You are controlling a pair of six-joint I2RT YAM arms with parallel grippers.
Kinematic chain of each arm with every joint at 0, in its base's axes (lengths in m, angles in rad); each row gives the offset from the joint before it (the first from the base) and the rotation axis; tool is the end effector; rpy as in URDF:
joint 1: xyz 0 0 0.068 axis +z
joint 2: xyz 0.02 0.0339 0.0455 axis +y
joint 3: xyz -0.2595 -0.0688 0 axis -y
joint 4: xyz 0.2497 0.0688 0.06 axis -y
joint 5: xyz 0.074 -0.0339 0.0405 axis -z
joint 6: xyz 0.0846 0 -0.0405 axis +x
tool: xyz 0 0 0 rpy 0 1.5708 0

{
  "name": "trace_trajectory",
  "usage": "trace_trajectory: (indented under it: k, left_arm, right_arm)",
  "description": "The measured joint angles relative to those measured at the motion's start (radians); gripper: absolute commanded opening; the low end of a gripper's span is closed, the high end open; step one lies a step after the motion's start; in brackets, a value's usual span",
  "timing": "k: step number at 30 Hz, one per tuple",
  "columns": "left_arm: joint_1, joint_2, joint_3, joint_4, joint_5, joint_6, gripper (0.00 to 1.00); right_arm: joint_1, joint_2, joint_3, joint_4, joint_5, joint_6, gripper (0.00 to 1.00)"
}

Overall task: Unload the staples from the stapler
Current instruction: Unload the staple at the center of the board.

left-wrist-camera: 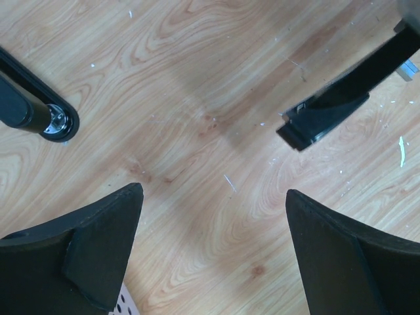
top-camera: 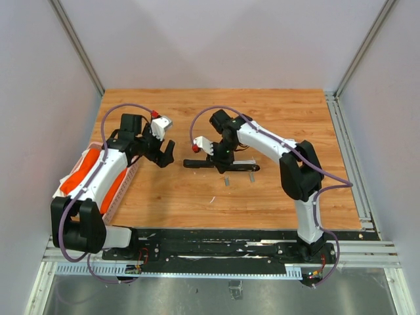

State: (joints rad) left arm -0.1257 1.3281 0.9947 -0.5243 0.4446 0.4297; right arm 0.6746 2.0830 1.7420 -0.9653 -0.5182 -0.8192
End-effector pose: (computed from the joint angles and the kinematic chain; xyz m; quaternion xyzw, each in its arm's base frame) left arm 0.3046 -0.0752 0.2266 0.3246 0.8579 -0.1527 0.3678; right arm 0.3183 0.3082 0.1704 -0.6757 0.6802 0.2441 0.1455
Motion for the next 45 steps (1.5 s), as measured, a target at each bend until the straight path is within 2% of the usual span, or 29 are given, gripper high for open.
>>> trace_trajectory:
  k: [7,12,16,20,27,31,36,45]
  left_arm:
    - [0.003,-0.031,-0.011,0.033,-0.029,-0.014,0.96]
    - [0.006,-0.037,-0.011,0.057,-0.043,-0.016,0.99]
    - [0.006,-0.016,0.03,0.057,-0.021,-0.007,0.99]
    - [0.002,0.077,0.145,0.062,0.041,0.01,0.98]
    - [-0.057,0.359,0.408,0.037,0.127,0.083,0.98]
    - [-0.08,0.496,0.537,-0.007,0.204,0.105,0.98]
    - [-0.088,0.594,0.611,-0.061,0.279,0.136,0.99]
    - [-0.114,0.634,0.631,-0.145,0.358,0.206,0.95]
  right_arm:
    - [0.013,-0.111,-0.18,0.268,0.253,-0.002,0.01]
    - [0.026,-0.153,-0.349,0.529,0.443,-0.075,0.0]
    - [0.033,-0.159,-0.443,0.717,0.538,-0.132,0.01]
    - [0.037,-0.163,-0.505,0.915,0.609,-0.182,0.01]
    - [0.043,-0.17,-0.608,1.225,0.699,-0.259,0.01]
    - [0.044,-0.172,-0.634,1.34,0.727,-0.275,0.01]
    - [0.044,-0.172,-0.673,1.468,0.751,-0.307,0.01]
    - [0.048,-0.203,-0.735,1.519,0.734,-0.303,0.01]
